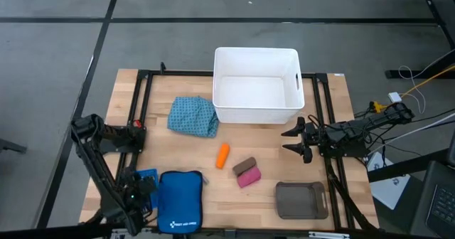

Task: Pick & place medical supplies in basket/bin
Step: Put the green pill bottle into the blue bin

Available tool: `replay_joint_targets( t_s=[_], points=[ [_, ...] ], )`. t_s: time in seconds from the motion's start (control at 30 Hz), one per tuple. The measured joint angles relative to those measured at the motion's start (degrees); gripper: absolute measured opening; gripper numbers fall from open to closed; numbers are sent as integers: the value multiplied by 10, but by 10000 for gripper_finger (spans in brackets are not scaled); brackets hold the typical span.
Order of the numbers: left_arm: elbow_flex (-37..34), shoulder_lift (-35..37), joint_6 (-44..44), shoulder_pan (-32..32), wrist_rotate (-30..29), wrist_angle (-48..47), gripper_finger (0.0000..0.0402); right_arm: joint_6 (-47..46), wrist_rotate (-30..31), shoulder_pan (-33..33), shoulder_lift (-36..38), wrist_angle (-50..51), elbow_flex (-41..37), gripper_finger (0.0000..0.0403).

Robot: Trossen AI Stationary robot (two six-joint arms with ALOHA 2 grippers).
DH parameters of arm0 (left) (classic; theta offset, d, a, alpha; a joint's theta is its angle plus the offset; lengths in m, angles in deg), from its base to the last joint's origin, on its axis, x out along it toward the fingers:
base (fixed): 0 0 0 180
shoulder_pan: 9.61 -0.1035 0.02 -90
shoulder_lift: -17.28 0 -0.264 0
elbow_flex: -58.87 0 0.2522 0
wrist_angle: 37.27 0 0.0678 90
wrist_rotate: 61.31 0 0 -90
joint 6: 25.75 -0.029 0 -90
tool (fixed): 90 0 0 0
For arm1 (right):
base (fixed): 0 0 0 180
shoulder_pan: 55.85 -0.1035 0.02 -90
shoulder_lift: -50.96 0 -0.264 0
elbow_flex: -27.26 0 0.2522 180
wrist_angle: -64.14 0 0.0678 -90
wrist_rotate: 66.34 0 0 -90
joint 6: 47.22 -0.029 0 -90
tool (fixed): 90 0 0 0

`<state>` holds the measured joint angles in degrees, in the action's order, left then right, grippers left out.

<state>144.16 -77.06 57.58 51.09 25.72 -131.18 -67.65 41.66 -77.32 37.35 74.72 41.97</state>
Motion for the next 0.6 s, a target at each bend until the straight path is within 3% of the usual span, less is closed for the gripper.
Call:
replay_joint_targets(
  t_s=[0.4, 0.6],
  points=[
    [0, 49, -251, -159, -135, -39, 217, -1, 0, 0, -1, 0, 0, 255],
    [0, 49, -460, -255, -178, 40, 208, -1, 0, 0, -11, 0, 0, 255]
  ],
)
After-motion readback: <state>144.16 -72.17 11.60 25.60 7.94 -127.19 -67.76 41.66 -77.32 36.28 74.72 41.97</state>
